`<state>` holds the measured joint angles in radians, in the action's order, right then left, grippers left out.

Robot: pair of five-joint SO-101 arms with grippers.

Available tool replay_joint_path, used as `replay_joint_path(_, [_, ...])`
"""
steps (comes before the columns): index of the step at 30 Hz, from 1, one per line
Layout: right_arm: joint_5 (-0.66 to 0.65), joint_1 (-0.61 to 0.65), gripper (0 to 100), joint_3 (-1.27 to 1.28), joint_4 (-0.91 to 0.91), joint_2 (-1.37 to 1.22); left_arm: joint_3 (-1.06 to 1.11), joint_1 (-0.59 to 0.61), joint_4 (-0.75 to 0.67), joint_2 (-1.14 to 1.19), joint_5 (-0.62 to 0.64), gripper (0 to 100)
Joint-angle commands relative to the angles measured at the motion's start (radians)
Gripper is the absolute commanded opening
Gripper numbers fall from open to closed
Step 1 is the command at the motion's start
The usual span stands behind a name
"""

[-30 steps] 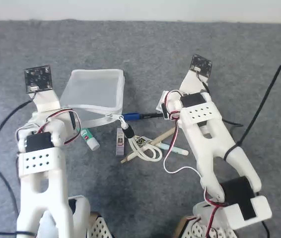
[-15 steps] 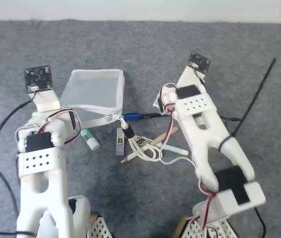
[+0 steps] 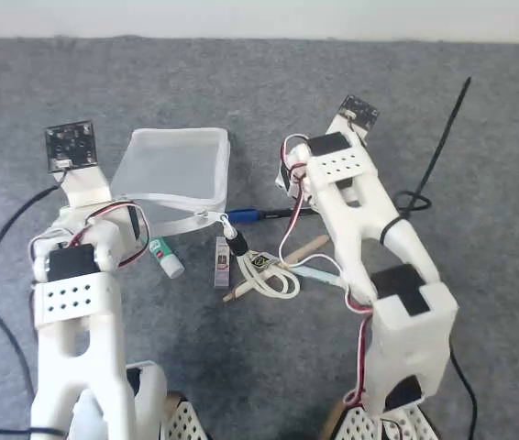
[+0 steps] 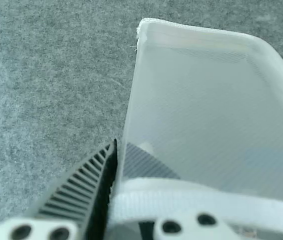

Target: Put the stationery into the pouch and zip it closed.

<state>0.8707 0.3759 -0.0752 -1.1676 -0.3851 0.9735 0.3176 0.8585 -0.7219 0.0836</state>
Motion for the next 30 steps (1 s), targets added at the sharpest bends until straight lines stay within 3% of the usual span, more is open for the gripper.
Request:
replay_joint_path(1, [0.023, 0.010, 18.8, -0.086, -0.013, -0.007, -0.064, 0.005, 0.014, -0.026, 0.021, 1])
replay_joint_path(5, [0.034, 0.008, 12.3, -0.126, -0.005, -0.045, -0.064, 0.005, 0.014, -0.026, 0.021, 1])
replay_joint_path(30, [0.035, -0.010, 15.5, -0.292, -0.173, -0.183, -0.064, 0.005, 0.014, -0.026, 0.018, 1])
